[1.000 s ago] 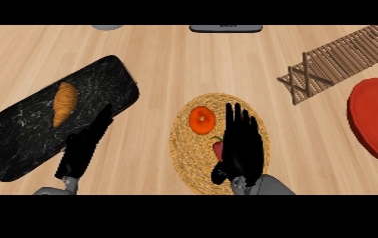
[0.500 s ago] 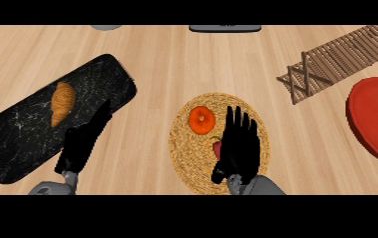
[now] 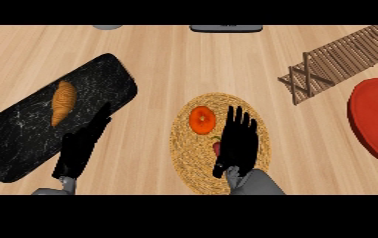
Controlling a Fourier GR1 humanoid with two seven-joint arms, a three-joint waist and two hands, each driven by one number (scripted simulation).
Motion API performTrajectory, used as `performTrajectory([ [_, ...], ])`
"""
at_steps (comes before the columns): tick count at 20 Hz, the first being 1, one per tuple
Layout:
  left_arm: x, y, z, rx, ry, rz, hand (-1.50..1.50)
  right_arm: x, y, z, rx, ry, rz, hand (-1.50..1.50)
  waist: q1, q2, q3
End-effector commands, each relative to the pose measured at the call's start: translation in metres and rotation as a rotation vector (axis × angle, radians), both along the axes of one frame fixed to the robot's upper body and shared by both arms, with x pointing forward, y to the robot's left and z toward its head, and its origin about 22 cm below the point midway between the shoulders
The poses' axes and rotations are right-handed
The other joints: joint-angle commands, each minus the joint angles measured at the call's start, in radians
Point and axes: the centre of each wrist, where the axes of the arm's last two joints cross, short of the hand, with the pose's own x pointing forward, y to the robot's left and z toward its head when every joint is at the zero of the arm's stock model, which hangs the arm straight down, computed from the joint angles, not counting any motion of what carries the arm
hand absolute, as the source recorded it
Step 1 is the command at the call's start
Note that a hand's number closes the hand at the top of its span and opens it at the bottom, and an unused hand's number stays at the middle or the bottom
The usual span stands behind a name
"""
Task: Pick the bell pepper from the placemat and place it in the tiered shelf
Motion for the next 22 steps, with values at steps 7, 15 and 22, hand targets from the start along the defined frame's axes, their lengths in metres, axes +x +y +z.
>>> performTrajectory([
  [7, 0.001, 0.002, -0.007, 0.012, 0.012, 0.011, 0.00, 0.008, 0.013, -0.023, -0.039, 0.055, -0.029, 1.50, 0.002, 0.001, 0.000],
  [15, 0.011, -0.011, -0.012, -0.001, 0.002, 0.002, 0.00, 0.019, -0.003, -0.033, -0.033, -0.027, 0.008, 1.50, -0.002, 0.001, 0.000],
  [22, -0.004, -0.004, -0.007, 0.015, 0.006, 0.001, 0.00, 0.000, 0.018, -0.005, -0.072, -0.157, -0.042, 1.50, 0.000, -0.001, 0.000],
])
